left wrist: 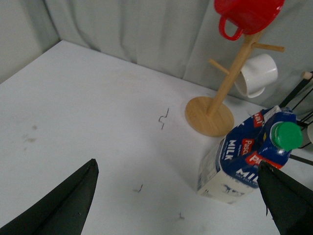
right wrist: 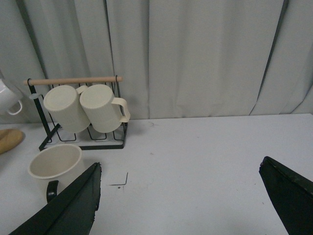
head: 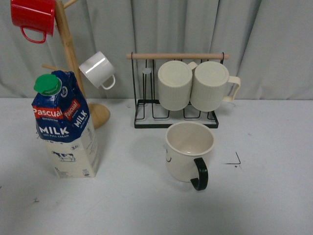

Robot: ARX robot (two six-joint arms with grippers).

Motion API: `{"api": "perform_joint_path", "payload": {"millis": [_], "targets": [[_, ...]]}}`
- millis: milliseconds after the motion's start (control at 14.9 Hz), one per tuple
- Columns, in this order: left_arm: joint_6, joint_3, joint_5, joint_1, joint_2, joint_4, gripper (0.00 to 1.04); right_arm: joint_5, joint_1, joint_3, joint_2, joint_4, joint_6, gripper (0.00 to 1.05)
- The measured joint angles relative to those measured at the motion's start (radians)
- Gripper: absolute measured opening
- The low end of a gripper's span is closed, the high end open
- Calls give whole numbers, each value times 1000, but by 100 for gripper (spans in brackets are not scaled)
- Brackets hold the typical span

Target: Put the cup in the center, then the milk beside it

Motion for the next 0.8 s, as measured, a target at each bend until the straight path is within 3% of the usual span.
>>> {"api": "perform_joint_path", "payload": {"millis": [268,535,803], "targets": [[112,229,79,-67,450,285,98,0,0,0,0,0,0,98],[197,358,115,-156,690,365,98,0,0,0,0,0,0,98],[252,413,113,-151,867,403,98,0,0,0,0,0,0,98]]}}
